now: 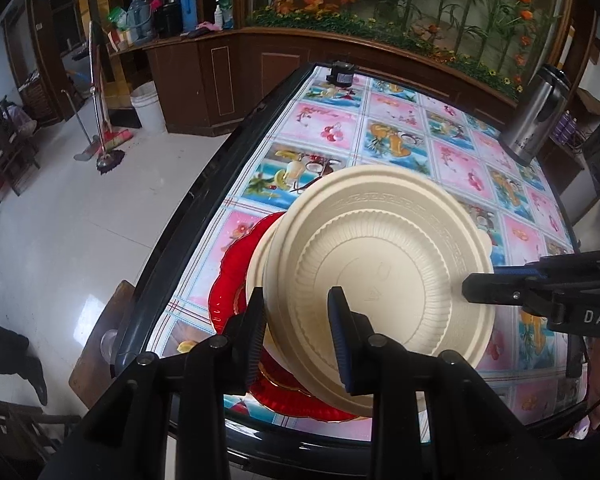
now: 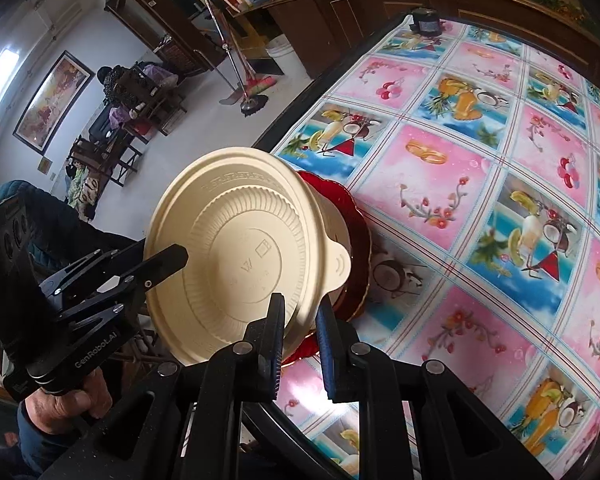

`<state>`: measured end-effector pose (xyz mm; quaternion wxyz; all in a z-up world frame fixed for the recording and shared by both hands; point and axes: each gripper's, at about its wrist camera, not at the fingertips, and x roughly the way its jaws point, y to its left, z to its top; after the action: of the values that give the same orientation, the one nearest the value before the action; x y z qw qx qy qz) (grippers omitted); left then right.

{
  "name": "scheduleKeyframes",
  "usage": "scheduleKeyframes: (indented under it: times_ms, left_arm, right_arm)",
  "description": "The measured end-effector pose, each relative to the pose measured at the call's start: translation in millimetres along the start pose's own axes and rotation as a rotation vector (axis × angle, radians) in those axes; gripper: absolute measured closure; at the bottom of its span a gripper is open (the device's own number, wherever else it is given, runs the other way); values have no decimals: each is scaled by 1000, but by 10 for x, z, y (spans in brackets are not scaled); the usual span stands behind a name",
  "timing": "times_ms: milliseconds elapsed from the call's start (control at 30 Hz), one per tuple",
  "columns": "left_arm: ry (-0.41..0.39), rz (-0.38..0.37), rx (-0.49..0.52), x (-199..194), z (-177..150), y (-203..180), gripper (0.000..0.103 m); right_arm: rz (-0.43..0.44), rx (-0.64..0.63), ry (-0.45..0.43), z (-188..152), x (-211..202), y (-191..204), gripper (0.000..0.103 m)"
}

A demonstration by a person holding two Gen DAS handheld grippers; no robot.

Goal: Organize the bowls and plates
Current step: 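Lower the beige bowl onto the plate stack and open the right tool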

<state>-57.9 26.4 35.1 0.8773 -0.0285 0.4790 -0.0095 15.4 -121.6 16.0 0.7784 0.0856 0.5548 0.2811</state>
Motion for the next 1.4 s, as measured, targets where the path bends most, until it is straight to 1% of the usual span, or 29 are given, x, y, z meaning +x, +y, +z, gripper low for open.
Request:
scheduleKeyframes:
  times_ms: [133,300,767,933,1233,1400]
  left_arm:
    - [17,-6,-6,113,11,56,74]
    - [20,-15,1,160,51,90,74]
    - [45,-35,11,289,40,148,74]
    - [47,-35,7,304,39,149,74]
    - [48,-35,7,306,30,159,69]
    - [44,-30,0,294,30,170,60]
  right_arm:
    - [-14,-4,4,33,69,26,85]
    - [-30,11,8,64,127,22,86]
    - [-42,50,30,70,242,-1,85]
    - [-42,61,43,67,288,-18,84]
    - [-29,63,53,70,307,-43,83]
    - [-21,59,53,54,283,-33,83]
